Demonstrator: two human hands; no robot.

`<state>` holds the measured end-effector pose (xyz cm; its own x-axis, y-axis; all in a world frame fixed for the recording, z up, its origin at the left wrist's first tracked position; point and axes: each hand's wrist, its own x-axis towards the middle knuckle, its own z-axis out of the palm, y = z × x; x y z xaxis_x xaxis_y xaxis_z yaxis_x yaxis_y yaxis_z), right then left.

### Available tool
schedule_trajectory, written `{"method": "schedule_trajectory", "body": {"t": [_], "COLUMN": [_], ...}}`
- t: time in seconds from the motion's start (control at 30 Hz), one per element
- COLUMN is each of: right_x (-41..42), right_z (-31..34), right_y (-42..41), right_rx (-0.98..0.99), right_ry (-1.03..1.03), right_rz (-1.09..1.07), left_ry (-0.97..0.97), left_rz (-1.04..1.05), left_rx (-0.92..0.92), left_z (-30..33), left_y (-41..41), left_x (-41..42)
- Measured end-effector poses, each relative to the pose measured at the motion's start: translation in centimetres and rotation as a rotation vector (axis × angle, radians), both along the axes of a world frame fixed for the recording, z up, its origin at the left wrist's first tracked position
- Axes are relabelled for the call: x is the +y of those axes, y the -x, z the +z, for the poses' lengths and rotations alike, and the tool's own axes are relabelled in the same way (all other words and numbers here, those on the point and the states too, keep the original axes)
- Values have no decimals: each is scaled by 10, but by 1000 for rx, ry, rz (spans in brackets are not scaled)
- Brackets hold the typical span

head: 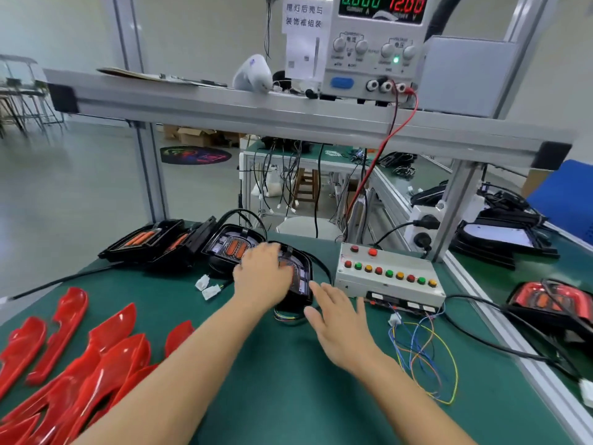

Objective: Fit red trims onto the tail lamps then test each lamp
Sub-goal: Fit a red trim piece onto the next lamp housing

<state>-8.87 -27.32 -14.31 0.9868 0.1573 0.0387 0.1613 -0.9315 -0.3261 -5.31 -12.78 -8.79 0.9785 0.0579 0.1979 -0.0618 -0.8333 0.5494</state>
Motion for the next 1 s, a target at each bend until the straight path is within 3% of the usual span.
{"method": "schedule_trajectory", "body": {"t": [0.2, 0.37, 0.5, 0.6, 0.83, 1.0], "right_x": [7, 9, 7, 8, 7, 9], "right_z": [-7, -11, -12, -12, -8, -11], "right_y": [-10, -13, -14, -14, -22, -33], "right_rx": [75, 94, 91, 113, 166, 258], "right_ry": [-48, -83, -154, -319, -795, -1035], "right_rz": [-2, 16, 33, 12, -307, -434], "left_ry": [581, 869, 975, 1004, 935, 1043], "left_rz": [184, 275, 325, 354, 364, 373], "left_rx": [318, 374, 386, 389, 321, 306], "left_z": [-19, -34, -35, -33, -40, -46], "left_y": [-34, -44, -48, -50, -53, -46], "left_x": [20, 21, 19, 17, 15, 7]}}
